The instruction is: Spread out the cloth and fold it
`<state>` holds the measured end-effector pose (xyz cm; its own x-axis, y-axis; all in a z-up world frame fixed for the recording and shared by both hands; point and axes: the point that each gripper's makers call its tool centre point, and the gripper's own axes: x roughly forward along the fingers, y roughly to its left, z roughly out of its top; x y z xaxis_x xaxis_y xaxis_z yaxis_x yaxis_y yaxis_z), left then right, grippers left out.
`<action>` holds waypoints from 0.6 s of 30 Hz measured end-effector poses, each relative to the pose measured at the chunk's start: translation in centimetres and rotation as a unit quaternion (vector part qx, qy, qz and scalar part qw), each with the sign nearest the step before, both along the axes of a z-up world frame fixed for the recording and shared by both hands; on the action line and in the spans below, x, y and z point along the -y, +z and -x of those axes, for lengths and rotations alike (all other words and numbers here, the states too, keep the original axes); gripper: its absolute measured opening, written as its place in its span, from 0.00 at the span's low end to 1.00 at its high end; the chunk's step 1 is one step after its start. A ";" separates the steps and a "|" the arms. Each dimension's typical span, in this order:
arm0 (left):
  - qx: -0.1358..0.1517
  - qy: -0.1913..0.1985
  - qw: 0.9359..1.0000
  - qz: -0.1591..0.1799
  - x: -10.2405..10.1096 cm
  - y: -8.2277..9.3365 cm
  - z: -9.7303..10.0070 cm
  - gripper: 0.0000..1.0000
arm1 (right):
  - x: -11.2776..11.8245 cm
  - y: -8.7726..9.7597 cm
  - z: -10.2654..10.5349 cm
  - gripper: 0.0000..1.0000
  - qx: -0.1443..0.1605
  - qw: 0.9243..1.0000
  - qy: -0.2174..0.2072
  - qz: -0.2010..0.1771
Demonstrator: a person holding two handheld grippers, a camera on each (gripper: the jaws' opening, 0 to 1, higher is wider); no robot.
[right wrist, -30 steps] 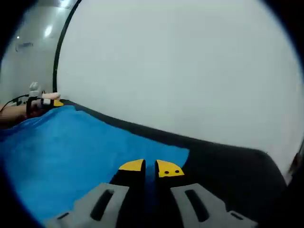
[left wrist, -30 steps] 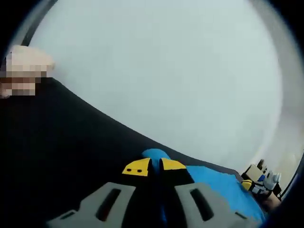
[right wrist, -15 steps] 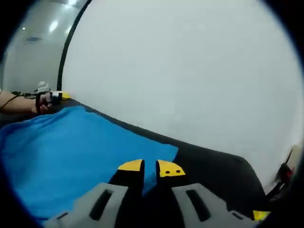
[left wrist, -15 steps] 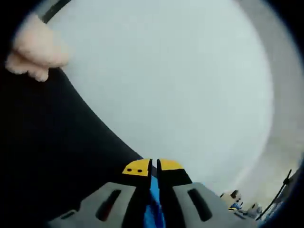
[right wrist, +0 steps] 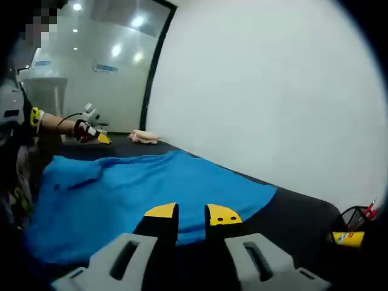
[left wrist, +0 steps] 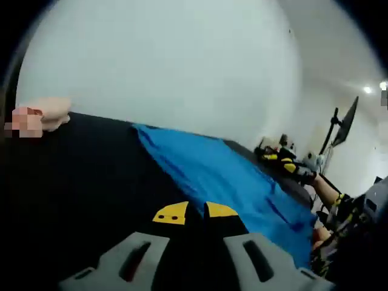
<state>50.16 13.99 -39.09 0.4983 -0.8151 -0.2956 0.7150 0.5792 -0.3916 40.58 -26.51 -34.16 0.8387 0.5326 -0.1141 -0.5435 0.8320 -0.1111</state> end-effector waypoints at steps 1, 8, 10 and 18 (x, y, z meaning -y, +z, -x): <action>0.001 -0.008 1.000 0.018 0.3 0.2 1.5 0.12 | -1.2 0.0 1.9 0.16 -0.006 1.000 0.010 -0.028; 0.079 -0.089 0.991 -0.063 4.4 -1.1 8.4 0.13 | -8.8 -4.8 6.8 0.15 -0.040 0.994 0.088 0.042; 0.079 -0.102 0.990 -0.064 5.3 -1.8 9.4 0.14 | -9.8 -5.3 7.3 0.15 -0.036 0.994 0.100 0.041; 0.144 -0.068 0.979 -0.131 4.9 -3.8 9.9 0.14 | -9.3 -8.2 8.9 0.11 -0.074 0.993 0.072 0.052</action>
